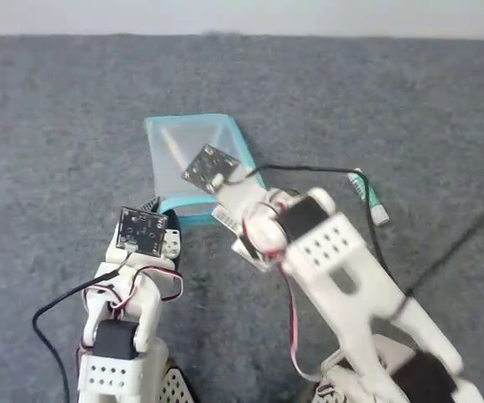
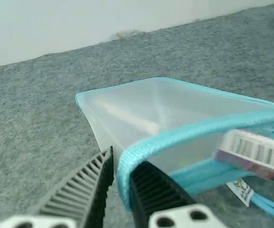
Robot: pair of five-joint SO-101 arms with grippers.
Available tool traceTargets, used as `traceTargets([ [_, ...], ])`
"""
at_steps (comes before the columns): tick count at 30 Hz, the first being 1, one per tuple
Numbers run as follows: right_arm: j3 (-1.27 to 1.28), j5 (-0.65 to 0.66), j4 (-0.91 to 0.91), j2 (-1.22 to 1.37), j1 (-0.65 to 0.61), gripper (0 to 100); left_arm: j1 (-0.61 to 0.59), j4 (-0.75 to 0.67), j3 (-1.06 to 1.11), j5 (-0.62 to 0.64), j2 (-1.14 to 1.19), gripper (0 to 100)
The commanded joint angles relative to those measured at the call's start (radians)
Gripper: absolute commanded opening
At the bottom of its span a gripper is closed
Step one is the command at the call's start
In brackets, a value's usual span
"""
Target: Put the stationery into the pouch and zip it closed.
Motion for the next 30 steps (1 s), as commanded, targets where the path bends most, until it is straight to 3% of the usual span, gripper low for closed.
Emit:
traceTargets([
  [1, -0.138, -0.052, -0.021, 0.104, 0.044, 0.8, 0.044, 0.009, -0.018, -0.015, -0.023, 1],
  [8, -0.356, -0.064, 0.094, 0.277, 0.102, 0.9, 0.091, 0.009, -0.004, -0.017, -0.023, 1],
  [13, -0.542, -0.161, 0.191, 0.344, 0.099, 0.9, 0.124, 0.015, -0.001, -0.054, -0.023, 1],
  [18, -0.597, -0.181, 0.203, 0.412, 0.104, 1.3, 0.126, 0.031, -0.001, -0.057, -0.025, 1],
  [26, -0.6, -0.173, 0.174, 0.433, 0.102, 24.3, 0.126, 0.031, -0.001, -0.057, -0.025, 1],
  [30, -0.647, -0.173, 0.179, 0.433, 0.105, 25.3, 0.126, 0.031, -0.001, -0.057, -0.025, 1],
])
